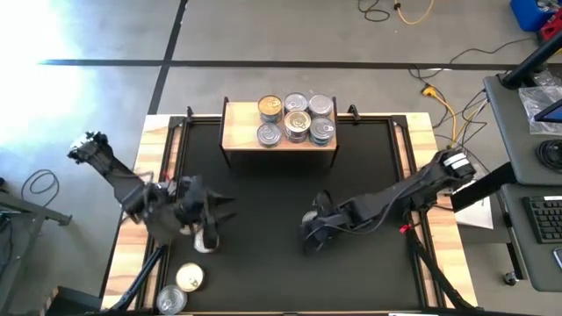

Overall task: Stack canned seafood by type on shelf
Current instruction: Stack the yellow tuna can on top of the yellow tuna can on the shelf

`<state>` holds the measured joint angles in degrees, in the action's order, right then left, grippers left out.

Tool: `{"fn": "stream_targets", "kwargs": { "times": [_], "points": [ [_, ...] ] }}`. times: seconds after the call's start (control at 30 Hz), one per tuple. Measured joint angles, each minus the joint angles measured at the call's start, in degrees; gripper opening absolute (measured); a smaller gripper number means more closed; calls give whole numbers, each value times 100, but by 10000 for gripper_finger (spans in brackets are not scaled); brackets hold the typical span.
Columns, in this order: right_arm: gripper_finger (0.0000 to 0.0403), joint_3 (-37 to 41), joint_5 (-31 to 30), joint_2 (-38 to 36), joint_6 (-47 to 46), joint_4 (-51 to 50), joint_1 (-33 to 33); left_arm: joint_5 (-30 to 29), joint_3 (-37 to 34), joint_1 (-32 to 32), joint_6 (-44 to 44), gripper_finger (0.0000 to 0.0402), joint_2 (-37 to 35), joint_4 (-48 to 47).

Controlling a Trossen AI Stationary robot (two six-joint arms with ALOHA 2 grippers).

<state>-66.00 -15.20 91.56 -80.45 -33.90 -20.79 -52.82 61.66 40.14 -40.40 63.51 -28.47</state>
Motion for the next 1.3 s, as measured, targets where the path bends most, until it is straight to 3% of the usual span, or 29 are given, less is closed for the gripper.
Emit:
{"fn": "stream_targets", "kwargs": {
  "times": [0.17,0.33,0.57,0.77,0.9,1.03,1.3],
  "points": [
    [9,202,396,-536,2205,-29,-206,217,697,55,-607,166,828,-1268],
    [9,476,366,-866,4067,-629,-325,255,850,-123,-772,194,1354,-1655],
    [27,565,71,-649,4819,-1869,-320,296,836,-470,-170,272,1926,-1675],
    [69,573,90,-279,5374,-1652,-320,470,969,-727,295,313,2705,-1547],
    [92,573,109,-105,5497,-1462,-315,1082,995,-836,88,318,3015,-1568],
    [122,589,136,-6,5750,-1462,-288,1204,617,-907,-313,318,2847,-923],
    [199,621,426,50,6028,-969,-140,1711,-678,-1100,188,318,2812,2439]
  ]
}}
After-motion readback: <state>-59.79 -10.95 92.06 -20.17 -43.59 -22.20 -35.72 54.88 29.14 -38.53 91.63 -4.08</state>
